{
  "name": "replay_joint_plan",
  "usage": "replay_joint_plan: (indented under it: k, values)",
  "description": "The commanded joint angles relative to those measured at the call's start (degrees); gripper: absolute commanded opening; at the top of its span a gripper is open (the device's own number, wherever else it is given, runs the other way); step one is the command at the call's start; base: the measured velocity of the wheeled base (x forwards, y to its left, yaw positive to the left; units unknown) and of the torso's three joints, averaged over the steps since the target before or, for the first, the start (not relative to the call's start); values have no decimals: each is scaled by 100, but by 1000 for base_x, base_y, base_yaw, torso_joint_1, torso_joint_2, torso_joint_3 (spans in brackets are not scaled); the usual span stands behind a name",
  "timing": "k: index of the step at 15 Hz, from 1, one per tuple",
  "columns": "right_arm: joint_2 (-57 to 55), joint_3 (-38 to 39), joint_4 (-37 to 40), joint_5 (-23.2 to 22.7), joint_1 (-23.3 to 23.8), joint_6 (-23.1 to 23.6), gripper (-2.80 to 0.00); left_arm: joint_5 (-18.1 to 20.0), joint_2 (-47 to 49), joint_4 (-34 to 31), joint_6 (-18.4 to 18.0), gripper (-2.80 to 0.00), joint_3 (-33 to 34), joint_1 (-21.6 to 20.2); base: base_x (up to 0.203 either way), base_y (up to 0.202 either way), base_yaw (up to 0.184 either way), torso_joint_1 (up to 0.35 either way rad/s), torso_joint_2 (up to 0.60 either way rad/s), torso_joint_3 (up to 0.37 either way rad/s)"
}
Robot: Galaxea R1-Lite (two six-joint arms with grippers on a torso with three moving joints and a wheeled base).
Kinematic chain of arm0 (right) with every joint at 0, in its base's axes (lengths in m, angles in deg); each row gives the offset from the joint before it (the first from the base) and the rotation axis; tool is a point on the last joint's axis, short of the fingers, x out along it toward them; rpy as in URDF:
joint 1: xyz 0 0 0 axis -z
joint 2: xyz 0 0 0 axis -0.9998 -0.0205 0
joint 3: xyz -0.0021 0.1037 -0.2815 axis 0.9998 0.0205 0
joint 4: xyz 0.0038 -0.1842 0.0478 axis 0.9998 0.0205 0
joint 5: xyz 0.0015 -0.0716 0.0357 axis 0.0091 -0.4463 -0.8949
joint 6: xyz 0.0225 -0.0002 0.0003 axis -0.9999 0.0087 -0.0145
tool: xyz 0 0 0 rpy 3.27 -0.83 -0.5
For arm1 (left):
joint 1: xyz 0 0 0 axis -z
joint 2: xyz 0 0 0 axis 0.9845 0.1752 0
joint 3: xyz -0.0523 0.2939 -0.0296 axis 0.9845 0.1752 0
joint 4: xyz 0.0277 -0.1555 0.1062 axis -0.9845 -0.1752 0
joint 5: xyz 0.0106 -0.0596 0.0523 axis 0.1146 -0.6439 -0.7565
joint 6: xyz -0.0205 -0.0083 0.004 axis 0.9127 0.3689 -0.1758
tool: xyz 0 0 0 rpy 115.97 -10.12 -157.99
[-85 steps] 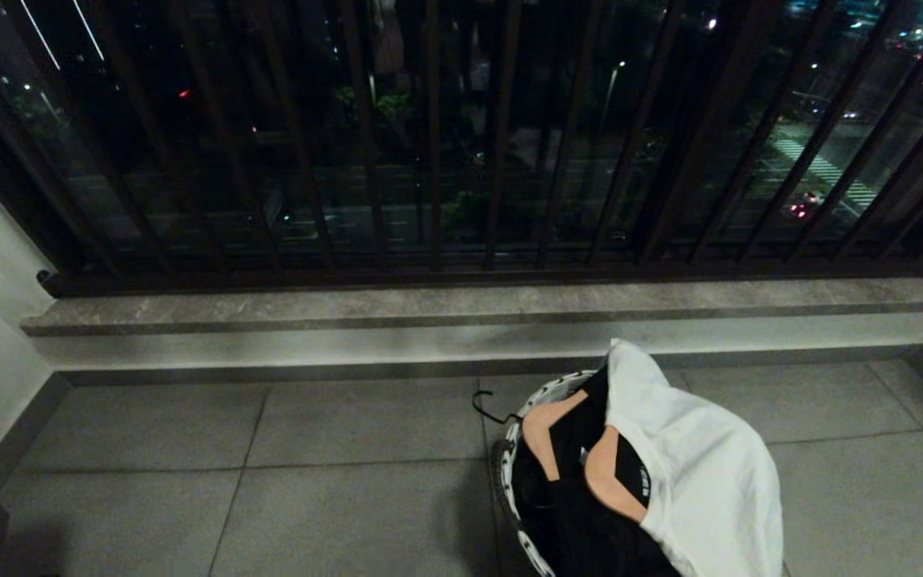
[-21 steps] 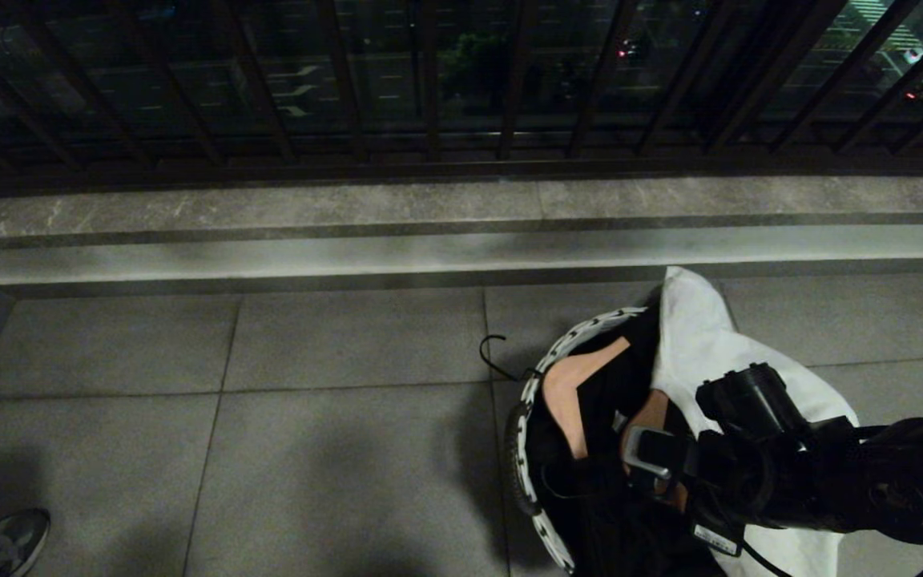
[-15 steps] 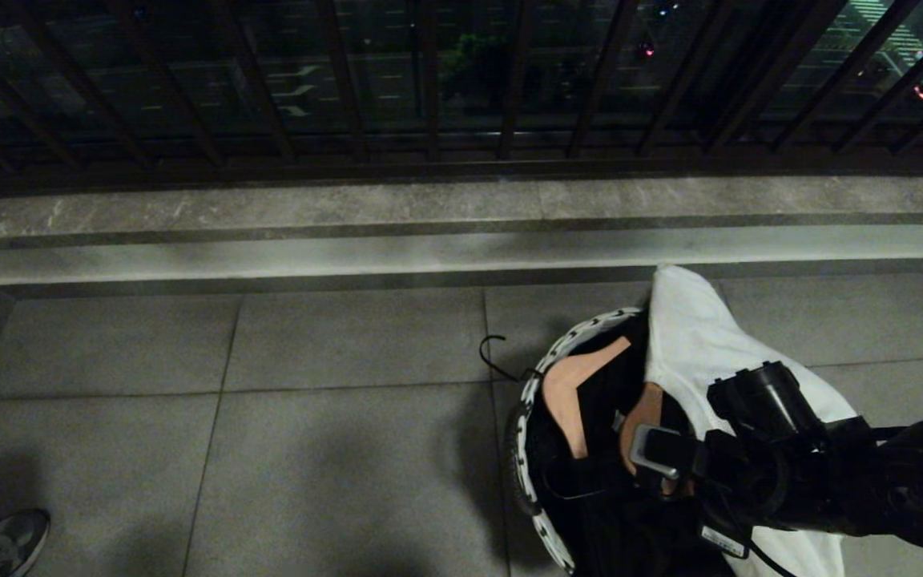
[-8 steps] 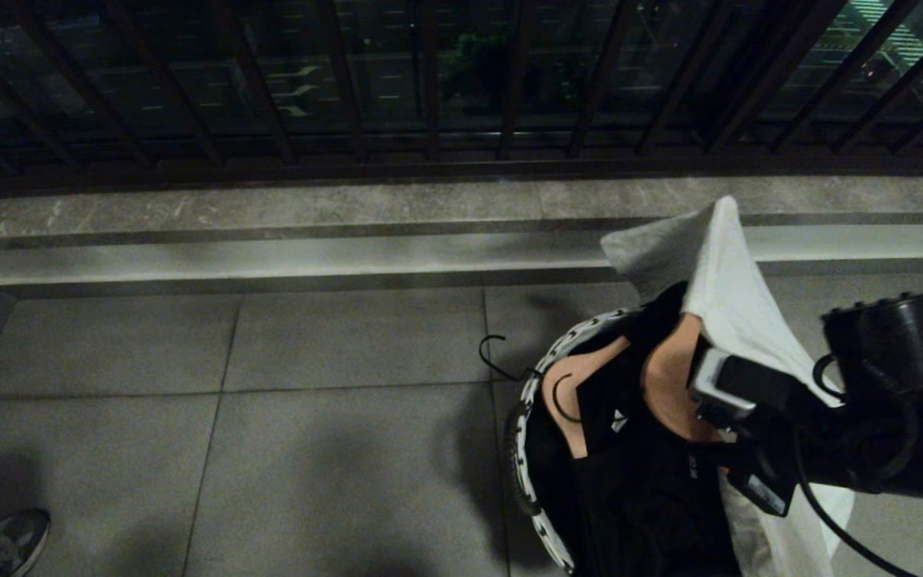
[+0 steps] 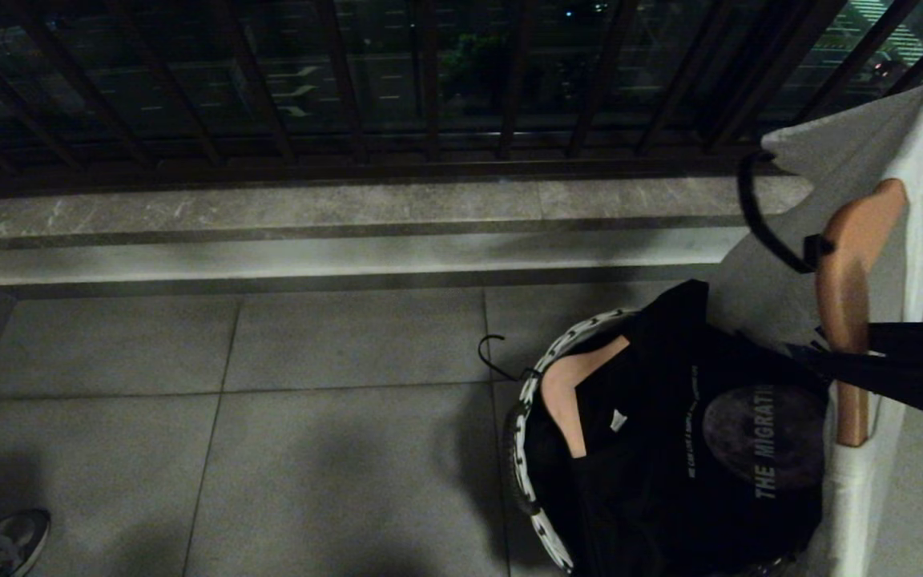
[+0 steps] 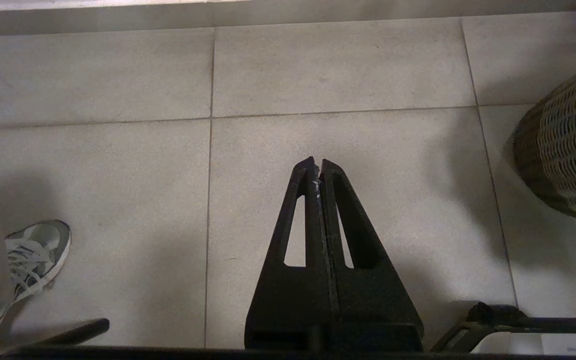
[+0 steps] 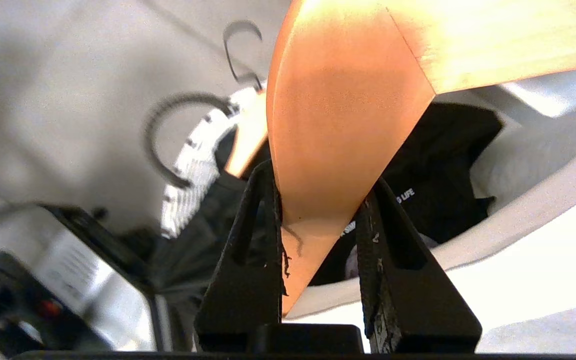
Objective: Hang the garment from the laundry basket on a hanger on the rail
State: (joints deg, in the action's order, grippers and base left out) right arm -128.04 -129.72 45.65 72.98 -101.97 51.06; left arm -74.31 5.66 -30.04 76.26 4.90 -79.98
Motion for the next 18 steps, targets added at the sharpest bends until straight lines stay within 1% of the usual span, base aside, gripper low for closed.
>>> replay_joint_plan:
  k: [1,4,9,10,11,12,13,14,15,16,18]
  values:
    - [626,-131,129,-30,4,-137,-280,-1,0,2,1,-280,9,-1,0,0,0,0,0,0]
    - [1063,-181,204,-47,5,-408,-280,-1,0,2,1,-280,9,-1,0,0,0,0,0,0]
    - [1650,-122,205,-3,6,-1164,-280,-1,0,2,1,-280,9,-1,0,0,0,0,0,0]
    - [1814,-106,207,123,13,-1208,-280,-1,0,2,1,-280,9,-1,0,0,0,0,0,0]
    - [1974,-108,212,423,19,-1222,-280,-1,0,2,1,-280,9,-1,0,0,0,0,0,0]
    - [2160,-105,259,619,21,-1223,-280,-1,0,2,1,-280,9,-1,0,0,0,0,0,0]
    - [2327,-102,449,732,29,-1229,-280,-1,0,2,1,-280,9,-1,0,0,0,0,0,0]
    - [2467,-101,664,1010,51,-1227,-280,-1,0,2,1,-280,9,-1,0,0,0,0,0,0]
    - [2578,-87,758,1420,67,-1221,-280,-1,0,2,1,-280,9,-1,0,0,0,0,0,0]
    - [2642,-62,783,1673,187,-1196,-280,-1,0,2,1,-280,9,-1,0,0,0,0,0,0]
    - [2816,31,795,1700,783,-1166,-280,-1,0,2,1,-280,9,-1,0,0,0,0,0,0]
